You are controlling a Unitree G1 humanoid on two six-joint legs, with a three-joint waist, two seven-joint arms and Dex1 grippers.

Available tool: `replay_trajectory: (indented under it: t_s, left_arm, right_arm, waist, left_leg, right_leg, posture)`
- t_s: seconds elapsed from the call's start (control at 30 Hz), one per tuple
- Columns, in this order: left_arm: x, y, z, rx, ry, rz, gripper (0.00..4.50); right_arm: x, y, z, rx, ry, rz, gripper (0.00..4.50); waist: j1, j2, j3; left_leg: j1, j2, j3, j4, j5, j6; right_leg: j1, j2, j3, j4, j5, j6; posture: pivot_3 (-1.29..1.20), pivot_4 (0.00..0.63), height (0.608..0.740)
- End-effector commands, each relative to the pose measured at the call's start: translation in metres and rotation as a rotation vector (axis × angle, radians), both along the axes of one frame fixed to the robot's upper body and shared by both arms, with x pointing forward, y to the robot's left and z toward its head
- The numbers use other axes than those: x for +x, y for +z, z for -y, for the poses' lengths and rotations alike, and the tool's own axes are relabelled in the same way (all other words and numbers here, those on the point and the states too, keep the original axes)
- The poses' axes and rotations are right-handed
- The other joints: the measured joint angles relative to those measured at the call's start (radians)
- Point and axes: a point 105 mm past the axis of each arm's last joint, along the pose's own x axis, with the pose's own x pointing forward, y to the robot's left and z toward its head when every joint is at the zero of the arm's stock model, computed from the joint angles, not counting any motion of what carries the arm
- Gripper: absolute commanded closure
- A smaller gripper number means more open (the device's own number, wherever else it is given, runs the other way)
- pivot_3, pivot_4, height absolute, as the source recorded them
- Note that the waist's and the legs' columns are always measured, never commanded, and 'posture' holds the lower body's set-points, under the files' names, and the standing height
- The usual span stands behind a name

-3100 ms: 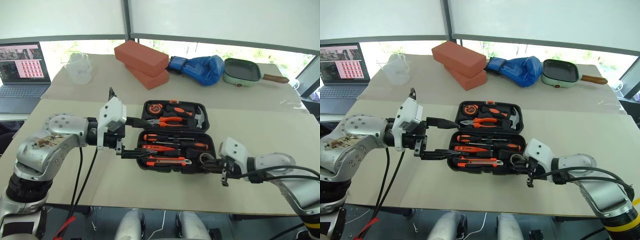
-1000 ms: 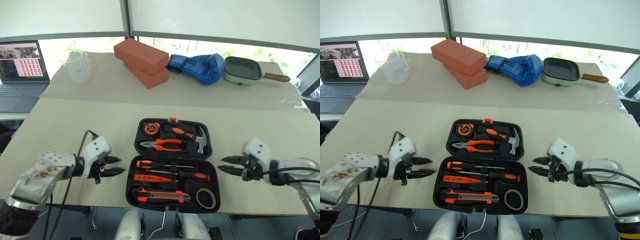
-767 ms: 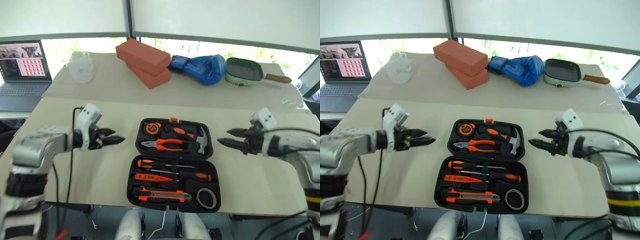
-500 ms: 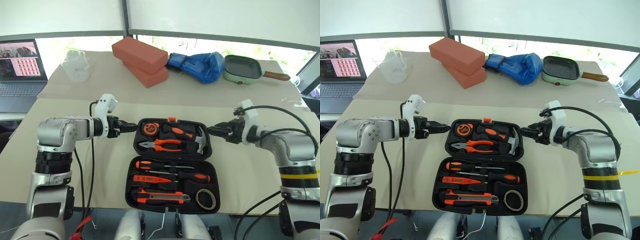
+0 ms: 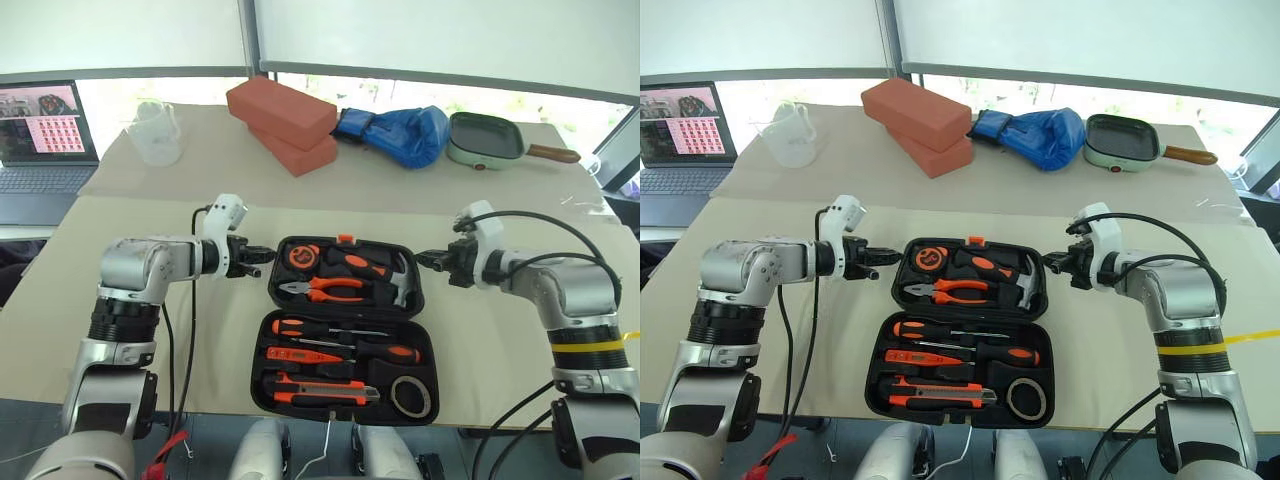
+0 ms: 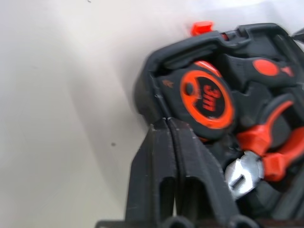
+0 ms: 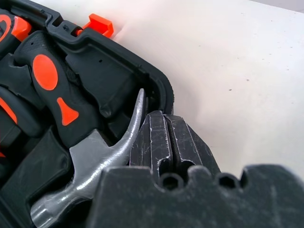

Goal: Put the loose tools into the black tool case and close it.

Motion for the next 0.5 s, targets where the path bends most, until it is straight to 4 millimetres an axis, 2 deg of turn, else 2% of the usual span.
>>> replay_trajectory:
  t_s: [0.03, 0.23, 0.33, 0.4, 0.5]
  left_arm:
    - [-0.001, 0.002, 0.009, -0.013, -0.034, 0.009, 4.46]
    - [-0.006, 0.007, 0.009, -0.044, -0.055, -0.012, 4.46]
    - [-0.004, 0.008, 0.003, -0.026, -0.032, -0.003, 3.81]
    - [-0.004, 0.010, 0.002, -0.035, -0.028, -0.012, 3.13]
    - [-0.005, 0.013, 0.005, -0.036, -0.042, -0.011, 2.33]
  right_arm:
    - [-0.003, 0.009, -0.011, 0.033, 0.035, 0.022, 4.50]
    - [-0.005, 0.017, -0.018, 0.056, 0.056, 0.043, 4.50]
    - [-0.004, 0.015, -0.018, 0.043, 0.051, 0.046, 4.50]
    - [-0.004, 0.013, -0.018, 0.035, 0.049, 0.045, 4.50]
    - [-0.005, 0.011, -0.020, 0.036, 0.056, 0.038, 4.50]
  waist:
    - [0.000, 0.000, 0.000]
    - [-0.001, 0.000, 0.000]
    - [0.004, 0.000, 0.000]
    - [0.005, 0.000, 0.000]
    - [0.005, 0.000, 0.000]
  left_leg:
    - [0.000, 0.000, 0.000, 0.000, 0.000, 0.000]
    - [0.000, 0.000, 0.000, 0.000, 0.000, 0.000]
    - [-0.001, 0.000, -0.001, 0.000, 0.000, 0.000]
    - [-0.002, 0.000, -0.001, 0.000, 0.000, 0.000]
    - [-0.002, 0.000, -0.001, 0.000, 0.000, 0.000]
  right_leg:
    - [0.000, 0.000, 0.000, 0.000, 0.000, 0.000]
    - [-0.001, 0.000, 0.000, 0.000, 0.000, 0.000]
    - [-0.001, 0.000, 0.000, 0.000, 0.000, 0.000]
    - [-0.001, -0.001, 0.000, 0.000, 0.000, 0.000]
    - [-0.001, -0.001, 0.000, 0.000, 0.000, 0.000]
  posture:
    - [0.00, 0.150, 0.738]
    - [0.00, 0.150, 0.738]
    - [0.00, 0.150, 0.738]
    - [0.00, 0.150, 0.738]
    - [0.00, 0.150, 0.738]
